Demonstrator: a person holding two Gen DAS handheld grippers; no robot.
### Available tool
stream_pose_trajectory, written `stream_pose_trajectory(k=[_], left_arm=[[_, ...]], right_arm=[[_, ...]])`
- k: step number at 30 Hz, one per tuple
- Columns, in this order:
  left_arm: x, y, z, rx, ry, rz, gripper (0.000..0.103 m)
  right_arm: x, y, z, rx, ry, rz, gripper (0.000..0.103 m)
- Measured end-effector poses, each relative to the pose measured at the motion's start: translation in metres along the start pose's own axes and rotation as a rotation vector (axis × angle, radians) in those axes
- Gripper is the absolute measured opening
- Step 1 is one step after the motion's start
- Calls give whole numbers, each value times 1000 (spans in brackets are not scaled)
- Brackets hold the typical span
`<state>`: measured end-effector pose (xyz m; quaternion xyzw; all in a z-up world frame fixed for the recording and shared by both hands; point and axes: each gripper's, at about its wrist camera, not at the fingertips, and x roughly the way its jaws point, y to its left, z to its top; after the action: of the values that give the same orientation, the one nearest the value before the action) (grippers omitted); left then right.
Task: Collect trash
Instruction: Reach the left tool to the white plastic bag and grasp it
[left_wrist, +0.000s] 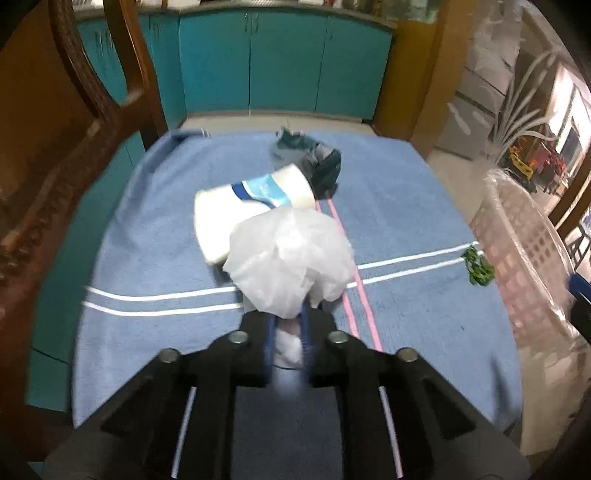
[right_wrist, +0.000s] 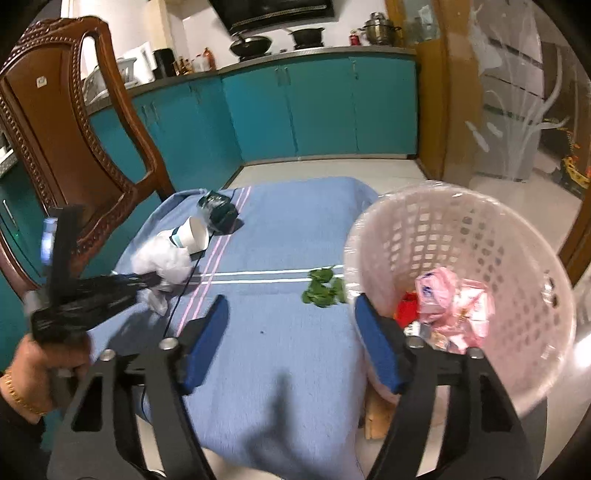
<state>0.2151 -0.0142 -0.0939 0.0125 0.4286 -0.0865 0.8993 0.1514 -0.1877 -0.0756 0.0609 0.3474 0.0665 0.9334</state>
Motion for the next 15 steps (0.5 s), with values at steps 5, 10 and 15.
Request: stream_pose_trajectory(k=[5,10,15], left_arm=[[-99,18,-7,-20,-177,9,10],[-173,30,-28,-63,-318,-6,10],[-173,30,-45,-59,-297,-20,11]], right_arm=[[39,21,5,-100,52,-46,50],[77,13,13,-67,115,-116,43],[98,19,20,-122,139,-197,37]])
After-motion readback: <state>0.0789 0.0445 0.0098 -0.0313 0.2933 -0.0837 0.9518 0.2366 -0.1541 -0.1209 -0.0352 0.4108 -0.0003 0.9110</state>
